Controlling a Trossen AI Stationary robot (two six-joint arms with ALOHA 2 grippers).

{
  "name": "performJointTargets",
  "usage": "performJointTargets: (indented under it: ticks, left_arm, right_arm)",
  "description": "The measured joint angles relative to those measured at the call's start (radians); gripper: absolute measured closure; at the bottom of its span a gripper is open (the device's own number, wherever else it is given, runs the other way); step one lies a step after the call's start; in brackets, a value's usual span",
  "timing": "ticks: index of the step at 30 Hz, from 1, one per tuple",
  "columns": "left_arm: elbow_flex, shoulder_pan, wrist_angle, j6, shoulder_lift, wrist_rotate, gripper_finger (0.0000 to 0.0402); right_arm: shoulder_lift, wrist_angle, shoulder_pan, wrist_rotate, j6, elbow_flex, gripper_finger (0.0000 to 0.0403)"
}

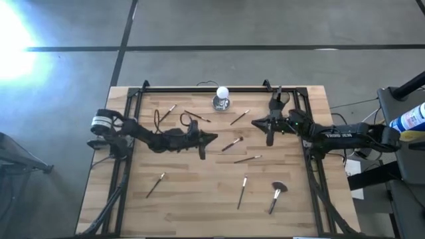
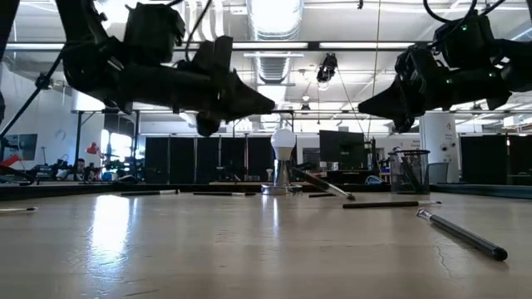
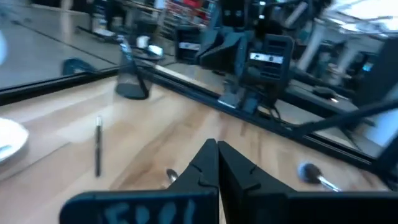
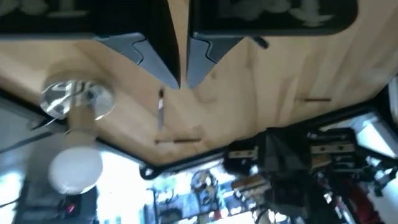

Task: Put items in baskets/containers
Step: Put the foundation brush into the black pen holder

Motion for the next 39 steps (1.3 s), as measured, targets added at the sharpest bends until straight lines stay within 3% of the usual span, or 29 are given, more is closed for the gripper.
performJointTargets:
  ticks: [3,6,10,15,23,31,39]
  left_arm:
    - [0.010,0.020,-0.138,-0.035,-0.002,0.067,0.0401]
    - [0.041,0.024,-0.298,-0.106,-0.005,0.065,0.0397]
    - [0.089,0.008,-0.459,-0.127,0.015,0.065,0.0374]
    - [0.106,-0.007,-0.477,-0.131,0.024,0.065,0.0338]
    - [0.096,-0.015,-0.484,-0.148,0.025,0.073,0.0319]
    - [0.095,-0.023,-0.492,-0.162,0.025,0.121,0.0319]
    - [0.097,-0.023,-0.530,-0.320,0.025,0.175,0.0319]
  right_arm:
    - [0.052,-0.018,0.030,0.001,0.004,0.024,0.0358]
    - [0.102,-0.073,0.047,0.003,-0.025,0.058,0.0334]
    - [0.166,-0.323,0.047,0.002,-0.151,0.129,0.0300]
    - [0.286,-0.555,0.047,-0.028,-0.354,0.246,0.0258]
    - [0.525,-0.675,0.039,-0.044,-0.636,0.437,0.0220]
    - [0.687,-0.763,0.030,-0.052,-0.736,0.570,0.0244]
    - [0.687,-0.772,0.033,-0.054,-0.744,0.582,0.0342]
